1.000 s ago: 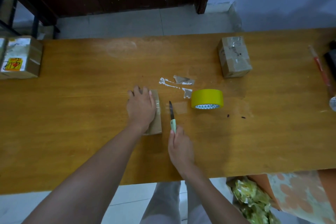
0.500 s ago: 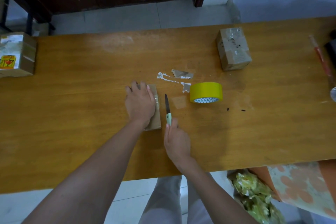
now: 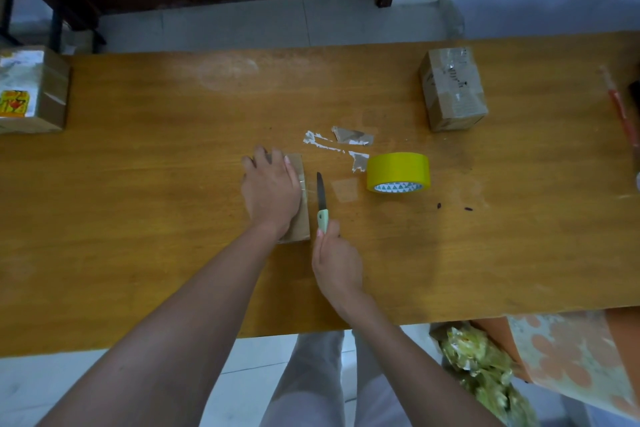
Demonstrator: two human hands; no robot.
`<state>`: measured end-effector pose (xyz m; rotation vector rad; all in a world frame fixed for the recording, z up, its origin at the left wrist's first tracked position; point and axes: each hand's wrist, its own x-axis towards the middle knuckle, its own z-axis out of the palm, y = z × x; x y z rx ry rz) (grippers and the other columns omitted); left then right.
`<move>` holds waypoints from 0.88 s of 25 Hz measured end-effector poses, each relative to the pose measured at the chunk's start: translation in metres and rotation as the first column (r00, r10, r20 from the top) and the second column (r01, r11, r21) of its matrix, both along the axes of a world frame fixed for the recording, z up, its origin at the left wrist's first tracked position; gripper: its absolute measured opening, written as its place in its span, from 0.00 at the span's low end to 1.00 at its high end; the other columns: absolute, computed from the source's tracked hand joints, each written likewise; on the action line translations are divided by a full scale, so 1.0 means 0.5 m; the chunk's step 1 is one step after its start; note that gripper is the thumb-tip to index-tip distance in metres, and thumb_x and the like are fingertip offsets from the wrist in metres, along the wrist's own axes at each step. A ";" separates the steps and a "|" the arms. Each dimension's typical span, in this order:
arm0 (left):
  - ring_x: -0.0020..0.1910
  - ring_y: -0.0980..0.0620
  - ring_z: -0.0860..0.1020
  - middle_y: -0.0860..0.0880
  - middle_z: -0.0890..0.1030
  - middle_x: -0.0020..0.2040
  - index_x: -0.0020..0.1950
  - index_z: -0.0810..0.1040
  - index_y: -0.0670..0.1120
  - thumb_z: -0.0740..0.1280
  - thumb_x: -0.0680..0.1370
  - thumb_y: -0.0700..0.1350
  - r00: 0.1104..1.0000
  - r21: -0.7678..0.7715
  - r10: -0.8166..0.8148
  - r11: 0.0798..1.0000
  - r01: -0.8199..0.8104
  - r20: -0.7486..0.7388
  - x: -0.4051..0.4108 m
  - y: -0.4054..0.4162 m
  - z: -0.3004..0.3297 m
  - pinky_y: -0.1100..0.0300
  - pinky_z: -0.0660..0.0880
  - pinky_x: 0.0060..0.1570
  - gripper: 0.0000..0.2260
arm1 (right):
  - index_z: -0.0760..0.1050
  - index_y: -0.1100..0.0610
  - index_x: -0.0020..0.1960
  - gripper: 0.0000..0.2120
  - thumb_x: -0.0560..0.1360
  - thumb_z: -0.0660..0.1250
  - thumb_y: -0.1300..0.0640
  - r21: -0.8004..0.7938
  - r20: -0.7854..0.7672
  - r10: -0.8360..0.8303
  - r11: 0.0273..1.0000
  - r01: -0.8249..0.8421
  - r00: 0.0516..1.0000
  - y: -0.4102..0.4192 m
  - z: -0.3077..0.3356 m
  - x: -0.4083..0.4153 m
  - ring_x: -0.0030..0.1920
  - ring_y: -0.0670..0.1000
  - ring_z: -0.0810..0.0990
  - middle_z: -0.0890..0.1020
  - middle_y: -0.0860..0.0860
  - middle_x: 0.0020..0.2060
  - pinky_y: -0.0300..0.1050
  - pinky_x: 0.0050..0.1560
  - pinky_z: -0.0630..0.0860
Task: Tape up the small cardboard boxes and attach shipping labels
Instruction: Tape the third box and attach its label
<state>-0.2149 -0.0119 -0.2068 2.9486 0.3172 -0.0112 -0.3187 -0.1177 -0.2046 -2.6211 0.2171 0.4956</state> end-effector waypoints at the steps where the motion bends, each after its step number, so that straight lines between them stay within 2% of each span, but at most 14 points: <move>1: 0.53 0.41 0.73 0.39 0.75 0.59 0.58 0.73 0.41 0.49 0.83 0.50 1.000 0.004 0.001 1.000 -0.001 -0.003 -0.001 -0.001 0.001 0.53 0.76 0.38 0.18 | 0.66 0.56 0.60 0.14 0.84 0.48 0.49 -0.017 0.009 0.005 1.000 -0.005 1.000 -0.001 -0.004 0.011 0.31 0.48 0.79 0.80 0.50 0.36 0.44 0.31 0.78; 11: 0.54 0.40 0.73 0.39 0.74 0.60 0.60 0.72 0.41 0.50 0.83 0.50 1.000 0.012 -0.002 1.000 0.003 -0.013 0.000 -0.003 0.006 0.53 0.74 0.39 0.18 | 0.66 0.55 0.60 0.13 0.84 0.49 0.49 -0.057 0.015 -0.001 0.998 0.002 1.000 -0.004 -0.008 0.018 0.28 0.46 0.74 0.74 0.46 0.32 0.40 0.27 0.72; 15: 0.54 0.41 0.73 0.40 0.74 0.59 0.60 0.72 0.41 0.49 0.83 0.50 1.000 0.035 -0.002 0.999 0.003 -0.011 0.002 -0.003 0.004 0.55 0.72 0.38 0.18 | 0.65 0.54 0.61 0.13 0.84 0.49 0.48 -0.060 0.004 -0.009 0.998 0.010 1.000 -0.004 -0.007 -0.001 0.26 0.43 0.71 0.72 0.44 0.30 0.37 0.24 0.66; 17: 0.54 0.40 0.73 0.40 0.74 0.60 0.61 0.72 0.41 0.49 0.83 0.50 1.000 0.039 -0.002 0.999 0.002 -0.013 0.001 -0.003 0.002 0.54 0.73 0.39 0.18 | 0.65 0.54 0.61 0.13 0.84 0.48 0.48 -0.029 -0.018 0.001 1.000 -0.002 1.000 -0.008 -0.003 -0.021 0.26 0.42 0.71 0.71 0.43 0.30 0.36 0.25 0.66; 22: 0.53 0.40 0.73 0.39 0.75 0.58 0.59 0.72 0.41 0.49 0.83 0.50 1.000 0.032 0.003 0.999 -0.003 -0.013 0.004 -0.004 0.002 0.53 0.73 0.38 0.18 | 0.66 0.56 0.60 0.13 0.84 0.49 0.50 -0.073 0.007 0.017 0.997 -0.017 1.000 -0.007 -0.004 0.034 0.29 0.46 0.75 0.79 0.48 0.34 0.40 0.28 0.72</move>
